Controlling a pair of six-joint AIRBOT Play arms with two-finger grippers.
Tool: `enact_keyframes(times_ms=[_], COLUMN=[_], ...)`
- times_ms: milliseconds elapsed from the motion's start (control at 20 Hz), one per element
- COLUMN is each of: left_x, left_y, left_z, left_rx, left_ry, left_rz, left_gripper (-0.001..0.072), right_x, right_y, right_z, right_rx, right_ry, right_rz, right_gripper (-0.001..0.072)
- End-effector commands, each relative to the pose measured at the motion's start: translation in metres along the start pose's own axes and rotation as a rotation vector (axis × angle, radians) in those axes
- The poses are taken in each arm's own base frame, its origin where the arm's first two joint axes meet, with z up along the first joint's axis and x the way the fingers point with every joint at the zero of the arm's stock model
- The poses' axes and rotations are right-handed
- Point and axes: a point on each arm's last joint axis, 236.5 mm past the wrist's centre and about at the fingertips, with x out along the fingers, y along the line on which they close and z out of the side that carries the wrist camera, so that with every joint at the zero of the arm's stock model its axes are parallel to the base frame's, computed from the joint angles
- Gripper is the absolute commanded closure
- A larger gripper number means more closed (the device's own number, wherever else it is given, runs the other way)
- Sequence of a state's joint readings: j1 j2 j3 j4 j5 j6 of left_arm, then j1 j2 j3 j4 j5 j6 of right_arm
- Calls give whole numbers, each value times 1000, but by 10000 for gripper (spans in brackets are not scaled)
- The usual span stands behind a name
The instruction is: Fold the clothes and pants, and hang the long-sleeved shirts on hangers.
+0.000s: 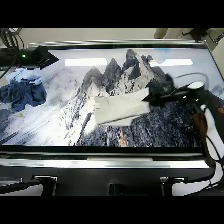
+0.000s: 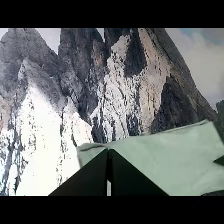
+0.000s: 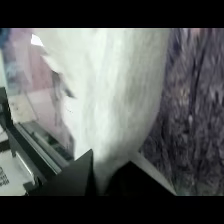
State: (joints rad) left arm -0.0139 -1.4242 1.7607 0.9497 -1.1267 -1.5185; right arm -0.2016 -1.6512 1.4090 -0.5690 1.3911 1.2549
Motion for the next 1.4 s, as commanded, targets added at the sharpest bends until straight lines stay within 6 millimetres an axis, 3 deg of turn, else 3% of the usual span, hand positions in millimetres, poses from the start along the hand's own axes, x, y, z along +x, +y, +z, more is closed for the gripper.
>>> enact_keyframes(times_ms=[0,200,350,500,600,800,950,1050,1150,1250,1350], left_x=[0,0,0,0,1,1,1,1,1,2,3], left_y=[0,0,0,0,1,1,1,1,1,-2,-4], left_z=[0,0,0,0,0,0,0,0,0,-2,-3], left_rx=[2,1,1,1,0,0,0,0,0,4,6], left_ry=[0,0,-1,0,1,1,2,2,2,6,8], left_rz=[1,0,1,1,1,1,1,1,1,-3,-6], left_gripper=[681,681,681,681,681,681,681,681,681,681,681], right_x=[-108,-248,-341,-406,-435,-472,-484,-483,-474,-449,-423], right_y=[10,-22,-48,-81,-97,-117,-152,-175,-190,-207,-229], right_z=[41,56,45,24,7,-46,-104,-141,-150,-168,-210], right_rx=[21,160,289,438,544,664,819,917,973,1037,1125], right_ry=[-182,-451,-650,-812,-884,-930,-882,-805,-809,-770,-687], right_rz=[-93,-204,-249,-261,-245,-299,-488,-617,-633,-636,-728], right_gripper=[666,666,666,665,665,664,664,664,664,664,664])
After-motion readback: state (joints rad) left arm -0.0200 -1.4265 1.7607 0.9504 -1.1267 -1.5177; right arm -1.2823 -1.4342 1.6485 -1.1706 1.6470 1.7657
